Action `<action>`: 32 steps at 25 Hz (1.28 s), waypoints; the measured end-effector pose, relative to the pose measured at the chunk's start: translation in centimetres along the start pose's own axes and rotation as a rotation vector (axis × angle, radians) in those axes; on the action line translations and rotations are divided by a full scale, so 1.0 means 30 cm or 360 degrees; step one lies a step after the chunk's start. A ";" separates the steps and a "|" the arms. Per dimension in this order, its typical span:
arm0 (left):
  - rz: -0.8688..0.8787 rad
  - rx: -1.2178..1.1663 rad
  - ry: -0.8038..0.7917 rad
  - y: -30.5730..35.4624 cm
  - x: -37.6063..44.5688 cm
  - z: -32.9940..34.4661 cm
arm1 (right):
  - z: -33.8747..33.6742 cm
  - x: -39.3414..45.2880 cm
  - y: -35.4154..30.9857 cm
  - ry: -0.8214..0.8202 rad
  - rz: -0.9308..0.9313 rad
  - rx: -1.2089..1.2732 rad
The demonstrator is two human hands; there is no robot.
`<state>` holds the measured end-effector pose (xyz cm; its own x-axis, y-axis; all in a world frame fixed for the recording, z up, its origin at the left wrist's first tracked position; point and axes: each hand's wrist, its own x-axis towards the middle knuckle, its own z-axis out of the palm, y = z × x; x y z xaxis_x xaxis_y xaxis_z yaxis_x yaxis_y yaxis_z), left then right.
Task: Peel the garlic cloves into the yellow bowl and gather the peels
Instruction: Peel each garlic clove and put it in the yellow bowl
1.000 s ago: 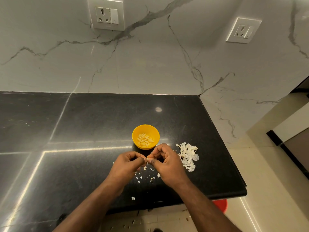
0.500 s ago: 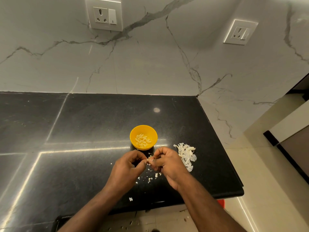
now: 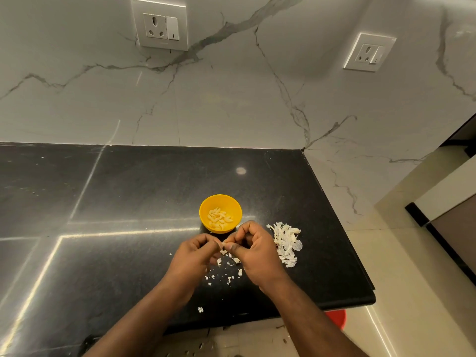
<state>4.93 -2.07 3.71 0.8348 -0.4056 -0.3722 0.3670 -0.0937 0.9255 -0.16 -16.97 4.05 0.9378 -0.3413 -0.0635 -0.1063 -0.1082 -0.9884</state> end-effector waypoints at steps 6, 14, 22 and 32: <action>-0.0560 -0.0571 -0.0063 0.021 -0.013 0.019 | 0.015 -0.012 0.020 0.0049 -0.0330 -0.0329; -0.0273 -0.0288 -0.0017 -0.005 0.015 -0.012 | -0.022 0.011 0.043 0.0053 -0.0117 -0.0479; 0.0062 0.0190 0.0013 -0.019 0.052 -0.031 | -0.078 0.030 0.024 -0.0134 0.0014 -0.0713; 0.0381 0.0716 -0.0030 -0.026 0.060 -0.049 | -0.043 0.037 -0.001 -0.0273 0.0267 -0.0125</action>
<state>6.75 -1.39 2.23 0.8648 -0.4797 -0.1484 -0.0502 -0.3767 0.9250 0.45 -18.56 4.19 0.9465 -0.1979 -0.2547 -0.2842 -0.1378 -0.9488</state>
